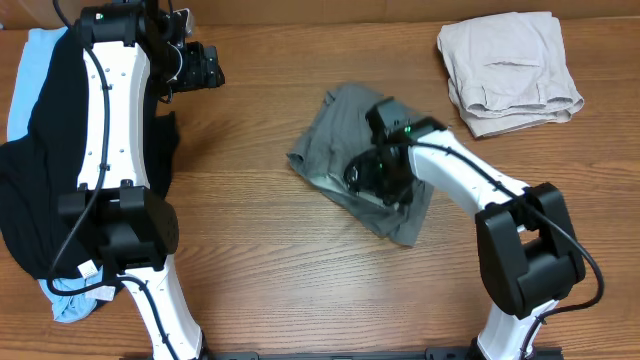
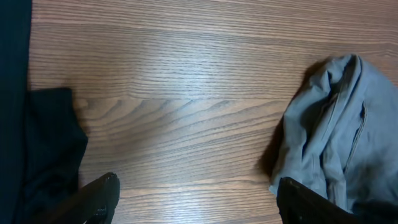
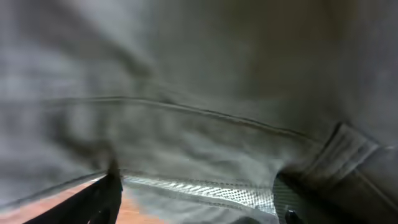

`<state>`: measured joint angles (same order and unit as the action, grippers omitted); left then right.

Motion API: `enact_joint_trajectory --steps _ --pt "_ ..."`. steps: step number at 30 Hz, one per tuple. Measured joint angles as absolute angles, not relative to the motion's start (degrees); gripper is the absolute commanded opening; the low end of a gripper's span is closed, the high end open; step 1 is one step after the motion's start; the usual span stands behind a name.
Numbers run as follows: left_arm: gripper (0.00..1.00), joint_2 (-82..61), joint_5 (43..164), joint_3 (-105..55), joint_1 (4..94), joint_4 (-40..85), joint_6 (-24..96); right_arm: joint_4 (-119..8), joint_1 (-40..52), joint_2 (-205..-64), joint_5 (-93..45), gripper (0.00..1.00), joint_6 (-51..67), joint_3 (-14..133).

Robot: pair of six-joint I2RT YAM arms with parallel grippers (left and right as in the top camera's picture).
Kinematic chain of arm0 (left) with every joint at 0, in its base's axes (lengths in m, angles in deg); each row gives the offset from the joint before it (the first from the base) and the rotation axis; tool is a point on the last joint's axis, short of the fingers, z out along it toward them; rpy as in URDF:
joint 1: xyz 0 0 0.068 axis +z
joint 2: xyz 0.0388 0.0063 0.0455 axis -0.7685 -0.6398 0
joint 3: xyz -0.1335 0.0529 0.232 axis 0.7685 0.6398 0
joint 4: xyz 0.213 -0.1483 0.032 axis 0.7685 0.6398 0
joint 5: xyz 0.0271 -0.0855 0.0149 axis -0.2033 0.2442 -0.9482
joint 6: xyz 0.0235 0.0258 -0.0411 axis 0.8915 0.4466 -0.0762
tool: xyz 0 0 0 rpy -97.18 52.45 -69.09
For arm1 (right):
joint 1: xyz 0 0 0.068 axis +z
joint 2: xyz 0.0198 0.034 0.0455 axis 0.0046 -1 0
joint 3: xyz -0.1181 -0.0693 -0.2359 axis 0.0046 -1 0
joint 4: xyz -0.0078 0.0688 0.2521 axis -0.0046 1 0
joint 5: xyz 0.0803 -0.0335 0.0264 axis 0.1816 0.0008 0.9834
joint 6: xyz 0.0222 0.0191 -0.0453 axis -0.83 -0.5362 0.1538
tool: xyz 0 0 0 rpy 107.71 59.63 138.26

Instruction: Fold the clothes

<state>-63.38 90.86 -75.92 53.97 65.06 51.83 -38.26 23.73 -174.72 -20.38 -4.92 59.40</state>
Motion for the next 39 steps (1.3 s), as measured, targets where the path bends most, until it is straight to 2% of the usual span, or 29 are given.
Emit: enact_joint_trajectory --steps 3,11,20,22,24,27,31,33,37,39 --pt "0.83 -63.38 90.62 -75.92 53.97 65.06 51.83 -39.77 23.55 -173.45 -20.83 0.81 -6.27 56.75" --pt "0.83 -63.38 90.44 -75.92 53.95 65.1 51.83 -39.31 21.96 -171.07 -26.08 0.99 -5.42 53.13" --pt "0.84 -63.38 90.42 -75.92 53.97 65.15 51.83 -49.54 16.29 -171.0 -38.19 1.0 13.05 51.79" --pt "0.84 -63.38 90.44 -75.92 53.95 65.39 51.83 -47.88 15.77 -171.22 -39.04 0.91 13.99 52.78" --pt "0.84 -63.38 90.42 -75.92 53.97 65.5 51.83 -43.07 15.49 -171.81 -39.57 0.91 13.18 54.96" --pt "0.84 -63.38 90.42 -75.92 53.95 65.45 51.83 -35.31 14.85 -171.99 -36.29 0.92 10.8 58.22" --pt "0.84 -63.38 90.42 -75.92 53.95 65.5 51.83 -32.29 14.61 -171.07 -29.88 0.9 3.35 62.07" --pt "0.84 -63.38 90.42 -75.92 53.97 65.5 51.83 -30.7 14.63 -169.56 -27.63 0.91 -3.32 62.74" --pt "0.84 -63.38 90.42 -75.92 53.95 65.5 51.83 -29.74 14.68 -167.22 -25.12 1.0 -20.13 62.83" --pt "0.84 -63.38 90.42 -75.92 53.95 65.5 51.83 -30.74 14.68 -167.2 -24.75 1.0 -28.04 62.24"
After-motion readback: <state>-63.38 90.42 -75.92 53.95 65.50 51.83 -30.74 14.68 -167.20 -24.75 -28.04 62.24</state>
